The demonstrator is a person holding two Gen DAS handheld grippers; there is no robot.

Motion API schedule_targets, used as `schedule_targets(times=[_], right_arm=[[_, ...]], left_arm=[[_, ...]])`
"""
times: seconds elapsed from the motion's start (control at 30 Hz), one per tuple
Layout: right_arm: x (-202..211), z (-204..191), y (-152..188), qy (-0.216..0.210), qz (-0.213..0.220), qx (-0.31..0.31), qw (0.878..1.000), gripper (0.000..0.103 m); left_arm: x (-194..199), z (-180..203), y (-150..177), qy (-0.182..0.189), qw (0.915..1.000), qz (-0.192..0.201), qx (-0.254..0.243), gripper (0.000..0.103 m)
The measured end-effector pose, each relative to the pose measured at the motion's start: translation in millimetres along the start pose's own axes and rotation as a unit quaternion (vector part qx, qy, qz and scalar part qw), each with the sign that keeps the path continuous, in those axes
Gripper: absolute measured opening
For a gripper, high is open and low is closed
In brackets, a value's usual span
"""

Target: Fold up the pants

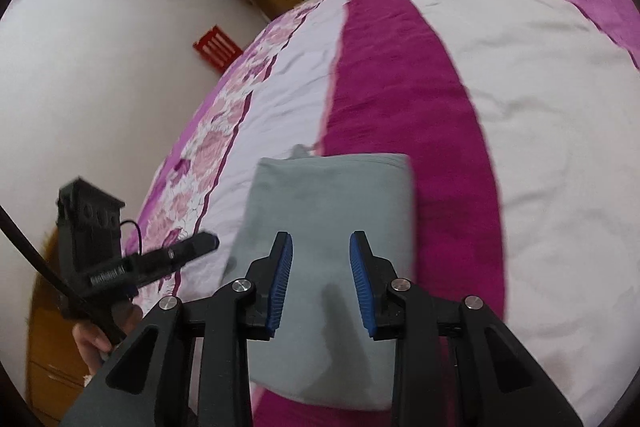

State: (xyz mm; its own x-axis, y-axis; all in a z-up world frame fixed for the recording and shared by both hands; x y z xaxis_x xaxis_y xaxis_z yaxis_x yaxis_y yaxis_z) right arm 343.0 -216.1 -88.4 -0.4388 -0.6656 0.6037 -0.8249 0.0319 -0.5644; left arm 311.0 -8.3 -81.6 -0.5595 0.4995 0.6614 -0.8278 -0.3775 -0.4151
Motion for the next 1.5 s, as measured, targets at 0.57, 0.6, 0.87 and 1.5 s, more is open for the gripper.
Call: schedule_targets(times=[0.57,0.6,0.87,1.5], right_arm=[[-13,23,31,-0.001,-0.041,-0.031,0.999,0.031],[-14,23,31,0.003,-0.042,-0.028,0.999,0.031],[-13,15,30,0.0,-0.041,-0.005,0.999,0.031],[-30,15,68,-0.233,-0.092,-0.101,0.963,0.008]], left_arm=[[-11,37,-11,-0.007,0.9909,0.068,-0.116,0.009],[-13,35,-11,-0.012,0.9913,0.066,-0.113,0.009],[-27,0,-5,-0.031,0.9978,0.03,-0.051,0.011],[-41,31,52,-0.042,0.9917,-0.031,-0.117,0.0]])
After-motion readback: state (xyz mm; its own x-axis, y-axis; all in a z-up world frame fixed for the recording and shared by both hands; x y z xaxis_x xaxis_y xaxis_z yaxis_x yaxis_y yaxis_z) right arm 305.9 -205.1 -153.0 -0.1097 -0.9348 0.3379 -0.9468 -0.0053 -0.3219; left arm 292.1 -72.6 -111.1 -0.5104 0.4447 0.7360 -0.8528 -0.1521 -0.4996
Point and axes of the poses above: each gripper's, at about its wrist camera, not at the fingertips, and x roughly against the way its jaws point, z to its right, y to its underside, the point moved 8 cm from there along -x, roughly the way its jaws point, and after that the axes turned 3 degrees about x, right-handed, at the moved point
